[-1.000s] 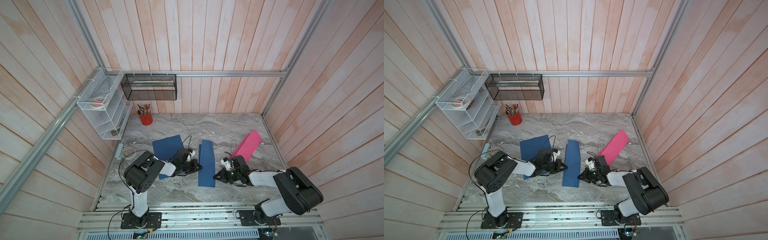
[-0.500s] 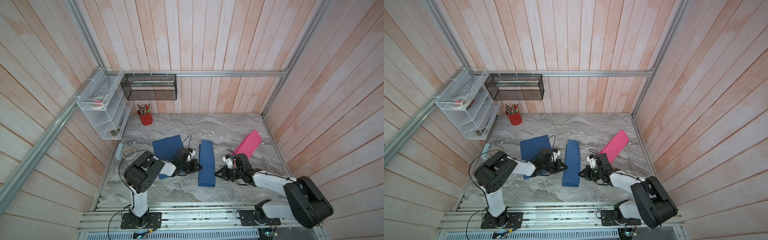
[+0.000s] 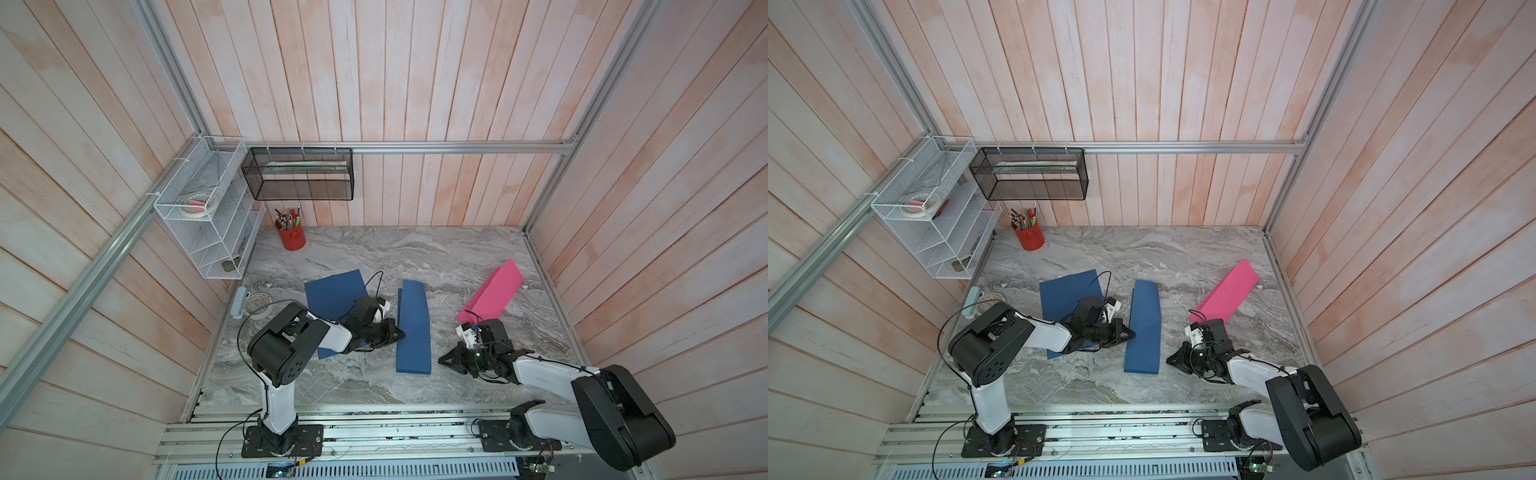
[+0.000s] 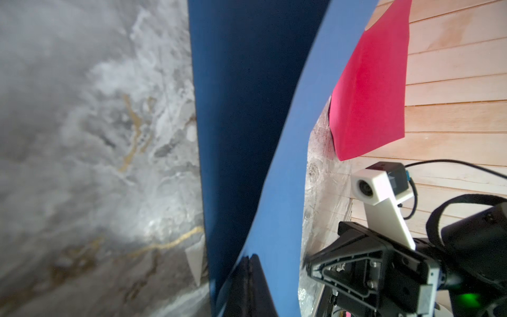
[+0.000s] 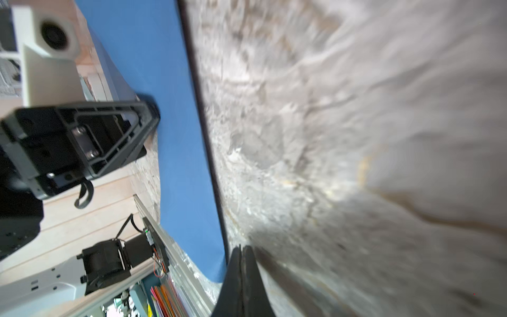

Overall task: Fold the rectangular paper in half along the long edge
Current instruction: Fold the paper at the center of the board.

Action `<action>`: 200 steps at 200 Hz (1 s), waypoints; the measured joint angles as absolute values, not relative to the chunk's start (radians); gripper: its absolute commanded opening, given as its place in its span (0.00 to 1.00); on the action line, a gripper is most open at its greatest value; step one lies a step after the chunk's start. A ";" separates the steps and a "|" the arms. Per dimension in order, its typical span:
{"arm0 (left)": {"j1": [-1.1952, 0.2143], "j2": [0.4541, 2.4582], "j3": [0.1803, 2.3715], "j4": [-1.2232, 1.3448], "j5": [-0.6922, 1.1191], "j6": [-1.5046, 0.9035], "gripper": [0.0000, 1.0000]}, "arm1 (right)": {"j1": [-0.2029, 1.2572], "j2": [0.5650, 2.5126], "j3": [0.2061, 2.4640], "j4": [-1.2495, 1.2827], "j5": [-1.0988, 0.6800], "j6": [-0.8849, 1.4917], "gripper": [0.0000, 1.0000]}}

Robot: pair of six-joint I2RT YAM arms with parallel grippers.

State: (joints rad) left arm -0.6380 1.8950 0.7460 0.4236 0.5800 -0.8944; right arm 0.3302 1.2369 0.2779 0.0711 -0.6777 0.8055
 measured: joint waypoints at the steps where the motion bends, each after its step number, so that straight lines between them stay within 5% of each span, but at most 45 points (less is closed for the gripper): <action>1: -0.638 1.895 0.746 0.424 0.580 -0.894 0.00 | 0.330 1.236 0.279 0.070 -0.678 0.805 0.00; 82: -0.638 1.897 0.746 0.427 0.581 -0.894 0.00 | 0.522 1.361 0.383 0.143 -0.695 0.849 0.00; 200: -0.638 1.897 0.757 0.403 0.584 -0.880 0.00 | 0.383 1.245 0.340 -0.008 -0.682 0.813 0.00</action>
